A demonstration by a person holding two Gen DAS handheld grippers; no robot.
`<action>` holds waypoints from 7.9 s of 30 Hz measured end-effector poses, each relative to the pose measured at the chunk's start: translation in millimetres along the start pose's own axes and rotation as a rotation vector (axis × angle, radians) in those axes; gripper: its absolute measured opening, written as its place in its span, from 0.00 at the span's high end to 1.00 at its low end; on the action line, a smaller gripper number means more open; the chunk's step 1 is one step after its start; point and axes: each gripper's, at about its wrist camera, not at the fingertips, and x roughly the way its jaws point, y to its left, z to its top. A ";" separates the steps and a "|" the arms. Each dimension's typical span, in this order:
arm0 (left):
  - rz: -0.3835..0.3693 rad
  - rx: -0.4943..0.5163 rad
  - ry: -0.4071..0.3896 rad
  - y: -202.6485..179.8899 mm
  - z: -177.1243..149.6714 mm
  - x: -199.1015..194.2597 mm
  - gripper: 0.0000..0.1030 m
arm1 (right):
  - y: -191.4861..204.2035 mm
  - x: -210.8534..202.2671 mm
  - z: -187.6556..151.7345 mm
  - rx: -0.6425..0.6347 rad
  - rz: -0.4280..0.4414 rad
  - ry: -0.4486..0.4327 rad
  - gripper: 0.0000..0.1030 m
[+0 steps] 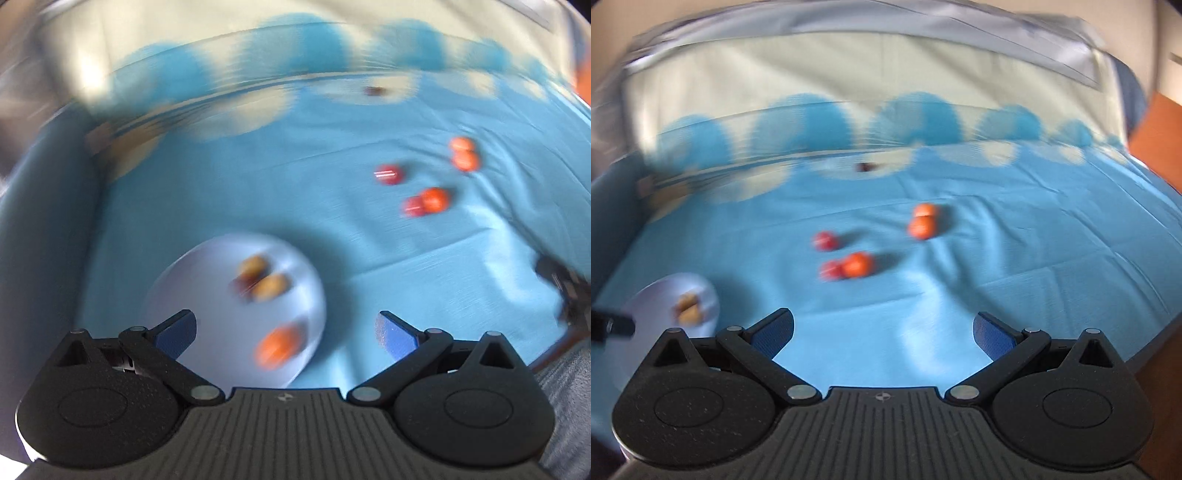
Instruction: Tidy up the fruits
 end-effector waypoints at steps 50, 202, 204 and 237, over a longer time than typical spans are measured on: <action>-0.096 -0.068 -0.037 26.4 1.7 -64.4 0.68 | -20.3 31.1 60.2 -0.020 0.006 -0.248 0.64; 0.121 -0.367 -0.135 101.8 -189.5 -188.1 0.00 | 145.4 -196.4 -60.6 -0.361 0.398 -0.097 0.01; 0.124 -0.367 -0.138 100.3 -190.7 -190.4 0.00 | 144.3 -199.4 -60.5 -0.360 0.400 -0.105 0.01; 0.094 -0.374 -0.099 105.4 -186.7 -180.9 0.00 | 148.8 -188.3 -62.7 -0.360 0.393 -0.079 0.01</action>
